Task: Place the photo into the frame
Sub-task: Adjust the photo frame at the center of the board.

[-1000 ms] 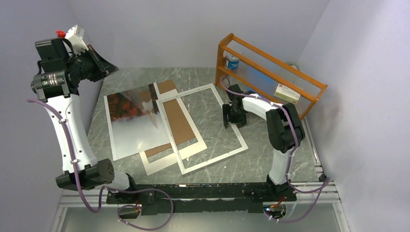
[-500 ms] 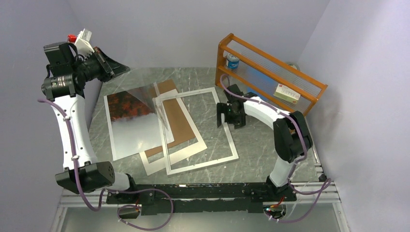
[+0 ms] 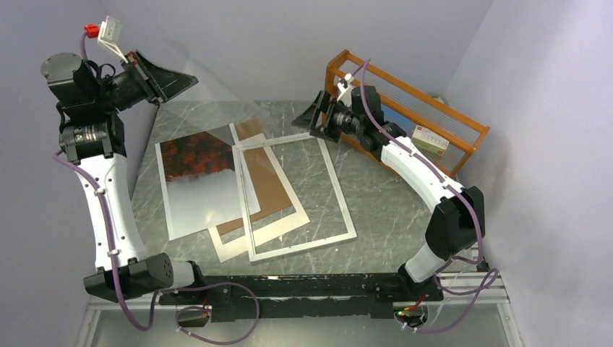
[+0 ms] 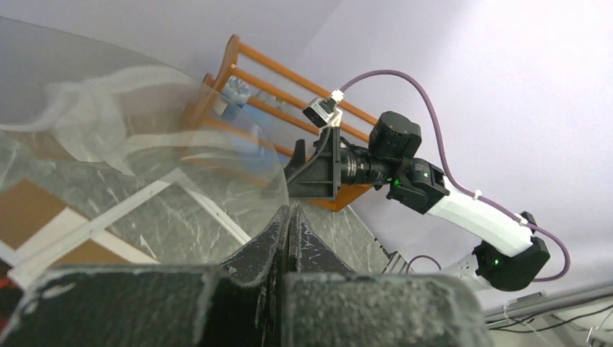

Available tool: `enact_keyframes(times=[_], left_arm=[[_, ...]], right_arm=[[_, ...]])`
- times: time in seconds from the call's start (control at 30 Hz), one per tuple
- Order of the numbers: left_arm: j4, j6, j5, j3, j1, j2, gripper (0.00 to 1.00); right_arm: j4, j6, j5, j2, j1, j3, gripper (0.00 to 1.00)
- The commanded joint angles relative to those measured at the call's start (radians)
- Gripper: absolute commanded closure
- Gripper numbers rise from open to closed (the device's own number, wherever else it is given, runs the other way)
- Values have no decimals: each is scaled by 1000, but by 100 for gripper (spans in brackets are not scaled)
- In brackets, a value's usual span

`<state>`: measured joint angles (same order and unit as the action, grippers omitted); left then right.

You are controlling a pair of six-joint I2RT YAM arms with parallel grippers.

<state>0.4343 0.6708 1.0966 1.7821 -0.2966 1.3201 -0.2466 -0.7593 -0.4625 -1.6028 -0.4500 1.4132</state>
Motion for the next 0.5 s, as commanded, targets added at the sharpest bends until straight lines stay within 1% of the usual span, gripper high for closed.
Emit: enact_keyframes(times=[0.0,0.07,0.13,0.27,0.33,0.4,0.47], left_arm=[[-243,154,88,36,5,-53,97],[-232,185,75,73,5,-52,97],[-222,230,61,93,5,-48,97],[-316,392,52,62,5,-47,97],[-376,457,53,43,5,-41,98],[-387,492,51,48,4,-31,97],[-383,515,58,61,5,-17,97]], right_arm=[[400,-322,-111,59,2,-8,1],[464,-418,-98,70,1,-26,1],[565,-499,-78,88,1,-70,1],[713,-610,-83,79,1,-120,1],[847,-701,-95,68,1,-164,1],[979,-799,-108,51,2,-188,1],[992,-831,-114,36,0,-171,1]])
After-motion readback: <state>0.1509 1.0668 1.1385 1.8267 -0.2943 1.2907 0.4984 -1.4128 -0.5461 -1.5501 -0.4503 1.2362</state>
